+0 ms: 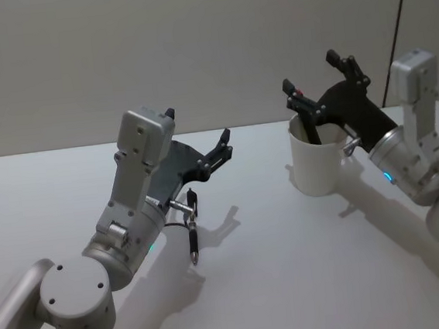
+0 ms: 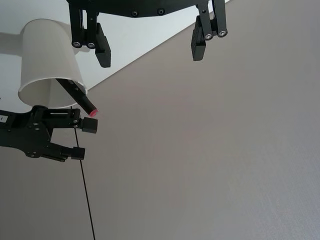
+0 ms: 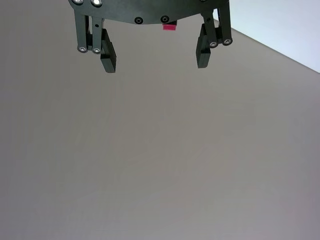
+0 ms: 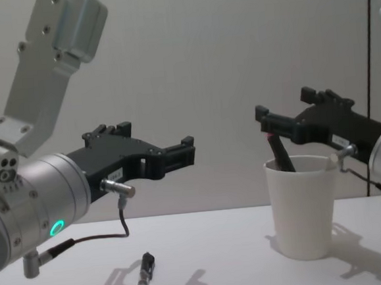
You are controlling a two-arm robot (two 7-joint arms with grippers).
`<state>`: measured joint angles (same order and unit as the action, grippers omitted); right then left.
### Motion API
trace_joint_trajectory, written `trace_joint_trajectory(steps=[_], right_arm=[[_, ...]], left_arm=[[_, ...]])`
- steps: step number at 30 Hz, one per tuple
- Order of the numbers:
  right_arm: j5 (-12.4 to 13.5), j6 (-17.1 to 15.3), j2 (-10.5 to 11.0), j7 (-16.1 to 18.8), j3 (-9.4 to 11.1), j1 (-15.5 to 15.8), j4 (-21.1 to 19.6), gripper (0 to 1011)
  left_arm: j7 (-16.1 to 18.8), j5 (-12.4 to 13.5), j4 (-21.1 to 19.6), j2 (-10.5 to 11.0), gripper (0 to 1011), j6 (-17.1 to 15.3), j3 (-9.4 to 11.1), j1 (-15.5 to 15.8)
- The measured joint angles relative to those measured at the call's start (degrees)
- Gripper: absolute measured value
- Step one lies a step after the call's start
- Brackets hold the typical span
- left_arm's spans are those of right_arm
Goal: Place the pen into the pen holder.
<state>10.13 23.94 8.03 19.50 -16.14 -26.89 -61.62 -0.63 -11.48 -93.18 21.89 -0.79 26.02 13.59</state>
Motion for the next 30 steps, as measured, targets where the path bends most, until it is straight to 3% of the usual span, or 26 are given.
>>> trace_joint_trajectory(steps=[13,23,30], right_arm=[[3.37,-6.04,1.92,-2.17,1.34,3.44,-7.91,1001],[3.51,-7.03,2.39,-2.85,1.42,4.68,-9.51,1001],[3.97,-10.0,3.79,-4.86,1.71,8.29,-14.23,1001]], left_arm=[[0.0,0.0,0.0,0.0,1001,0.0,0.0,0.0],[0.0,0.0,0.0,0.0,1001,0.0,0.0,0.0],[0.0,0.0,0.0,0.0,1001,0.0,0.0,0.0]])
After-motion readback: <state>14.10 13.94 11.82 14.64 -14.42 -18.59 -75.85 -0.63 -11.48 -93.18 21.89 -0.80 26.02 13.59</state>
